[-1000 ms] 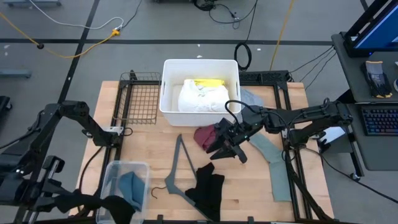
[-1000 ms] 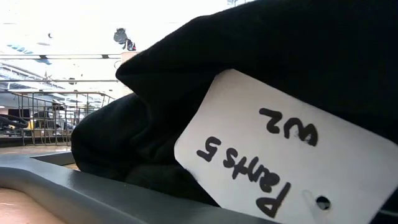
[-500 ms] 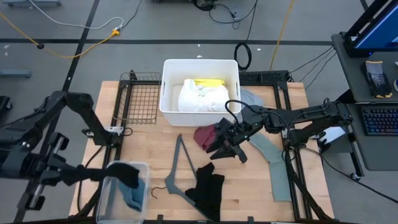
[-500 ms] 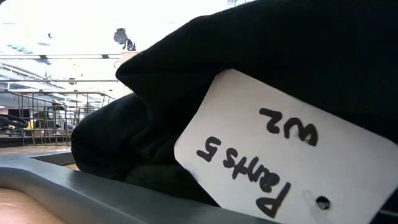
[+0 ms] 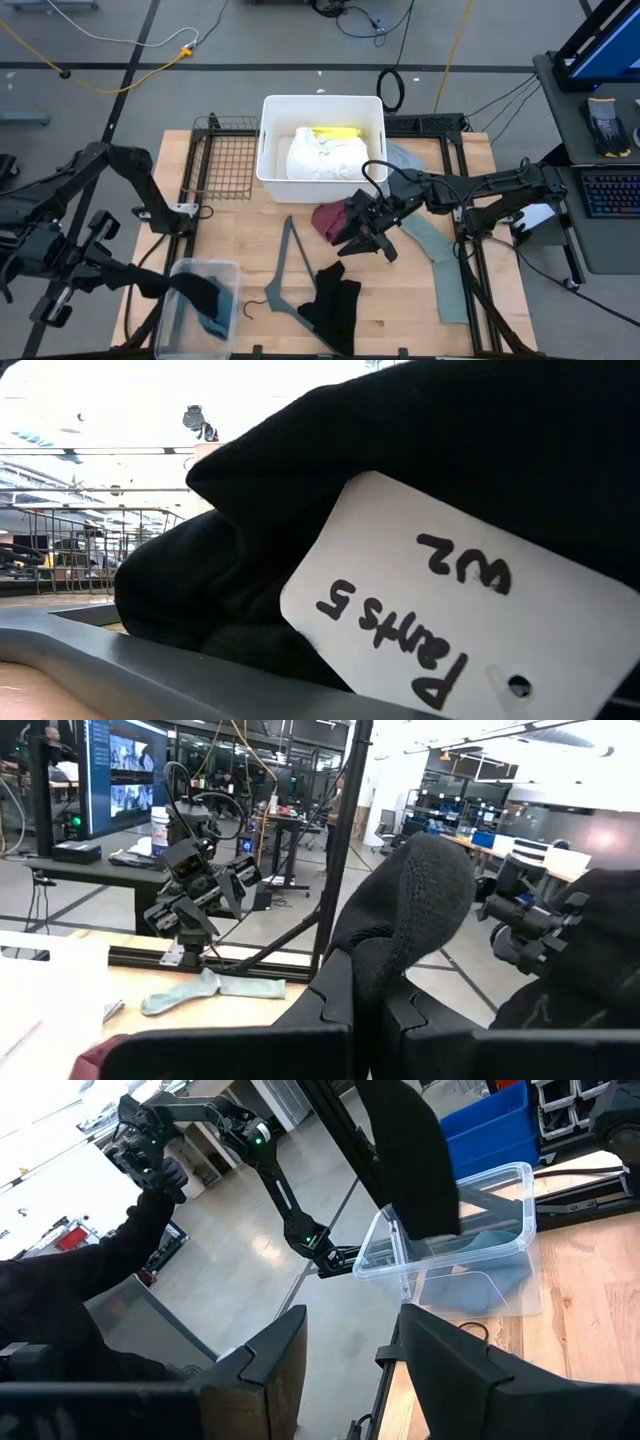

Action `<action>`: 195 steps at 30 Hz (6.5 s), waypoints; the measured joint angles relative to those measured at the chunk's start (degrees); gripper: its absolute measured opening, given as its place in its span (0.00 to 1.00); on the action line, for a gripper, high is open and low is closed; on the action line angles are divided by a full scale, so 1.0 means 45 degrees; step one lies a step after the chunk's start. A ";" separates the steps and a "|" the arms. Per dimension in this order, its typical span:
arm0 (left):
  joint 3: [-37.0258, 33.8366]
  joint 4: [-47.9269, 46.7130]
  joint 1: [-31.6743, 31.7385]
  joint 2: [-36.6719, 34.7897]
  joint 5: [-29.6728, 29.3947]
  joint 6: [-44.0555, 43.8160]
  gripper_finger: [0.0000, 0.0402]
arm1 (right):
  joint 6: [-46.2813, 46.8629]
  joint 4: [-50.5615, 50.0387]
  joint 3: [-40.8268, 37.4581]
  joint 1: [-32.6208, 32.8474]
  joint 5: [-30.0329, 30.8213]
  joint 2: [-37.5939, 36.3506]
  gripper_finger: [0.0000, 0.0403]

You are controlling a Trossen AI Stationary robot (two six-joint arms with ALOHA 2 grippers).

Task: Pick & Place Cloths
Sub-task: Put the black sock into the transparent bin, then put the gray sock into the transparent bin

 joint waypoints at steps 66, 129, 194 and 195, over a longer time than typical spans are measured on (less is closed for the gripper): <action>-0.6992 -0.3133 0.7981 0.0048 1.7531 -2.0429 0.02 | -0.0989 -0.0538 0.0000 -0.0019 0.0617 0.0000 0.39; -0.7261 -0.0417 1.0740 -0.1501 0.5836 -0.7351 0.68 | 0.1769 -1.9293 0.0000 0.0005 0.5895 0.0000 0.39; -0.7261 0.0294 1.5285 -0.1486 0.9160 -0.1089 0.67 | 0.5537 -1.4418 -0.5481 0.0010 0.5560 -0.0005 0.39; -0.7261 0.0294 1.5314 -0.1486 0.9170 -0.1084 0.67 | 0.5634 -1.4255 -0.5631 0.0010 0.5538 -0.0005 0.39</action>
